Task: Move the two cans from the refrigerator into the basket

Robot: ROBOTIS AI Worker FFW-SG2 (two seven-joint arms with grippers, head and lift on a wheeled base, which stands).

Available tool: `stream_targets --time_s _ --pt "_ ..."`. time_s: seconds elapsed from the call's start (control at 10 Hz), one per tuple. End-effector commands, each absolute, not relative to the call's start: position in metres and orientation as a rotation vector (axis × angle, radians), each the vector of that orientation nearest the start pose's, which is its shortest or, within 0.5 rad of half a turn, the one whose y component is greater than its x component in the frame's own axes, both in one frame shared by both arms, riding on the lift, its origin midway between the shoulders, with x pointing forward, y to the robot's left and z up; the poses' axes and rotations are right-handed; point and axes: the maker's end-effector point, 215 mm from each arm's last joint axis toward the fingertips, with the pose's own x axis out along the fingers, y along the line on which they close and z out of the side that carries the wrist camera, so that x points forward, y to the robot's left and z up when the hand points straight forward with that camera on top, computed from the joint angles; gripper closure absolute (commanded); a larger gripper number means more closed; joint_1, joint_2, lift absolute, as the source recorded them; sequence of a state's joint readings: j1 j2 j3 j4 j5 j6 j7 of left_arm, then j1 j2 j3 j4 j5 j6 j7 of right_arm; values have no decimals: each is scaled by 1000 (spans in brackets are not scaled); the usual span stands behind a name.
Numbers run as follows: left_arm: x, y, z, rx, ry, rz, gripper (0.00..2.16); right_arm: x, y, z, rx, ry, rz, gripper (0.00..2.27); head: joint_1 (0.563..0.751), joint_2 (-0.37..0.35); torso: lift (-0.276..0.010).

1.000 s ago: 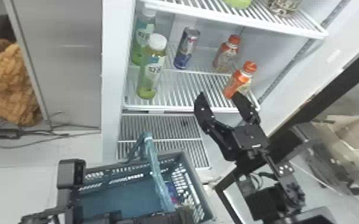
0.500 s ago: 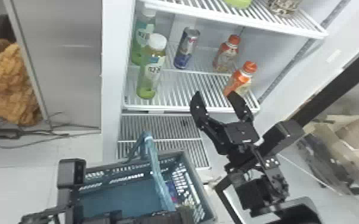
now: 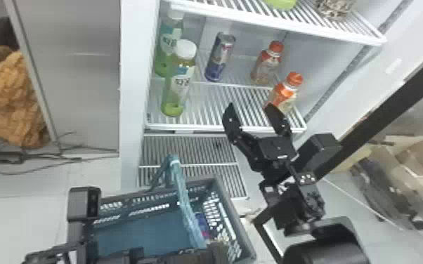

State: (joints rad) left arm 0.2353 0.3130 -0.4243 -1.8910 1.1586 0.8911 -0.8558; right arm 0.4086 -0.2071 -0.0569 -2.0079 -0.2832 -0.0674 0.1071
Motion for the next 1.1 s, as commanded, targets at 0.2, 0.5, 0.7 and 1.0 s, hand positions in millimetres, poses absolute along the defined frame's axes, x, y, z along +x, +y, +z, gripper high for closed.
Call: stream_targets --time_s 0.2,0.5,0.7,1.0 --pt "211 -87 -307 -1198 742 -1565 1159 507 -261 -294 61 -132 151 82 695 -350 -276" --pt "210 -88 -306 -1199 744 -1568 1159 528 -263 -297 55 -142 148 78 695 -350 -276" --pt "210 -88 -307 -1196 746 -1568 1159 544 -262 -291 51 -159 151 76 695 -350 -276" --pt "212 -88 -307 -1193 743 -1567 1159 563 -263 -293 41 -160 150 78 695 -350 -276"
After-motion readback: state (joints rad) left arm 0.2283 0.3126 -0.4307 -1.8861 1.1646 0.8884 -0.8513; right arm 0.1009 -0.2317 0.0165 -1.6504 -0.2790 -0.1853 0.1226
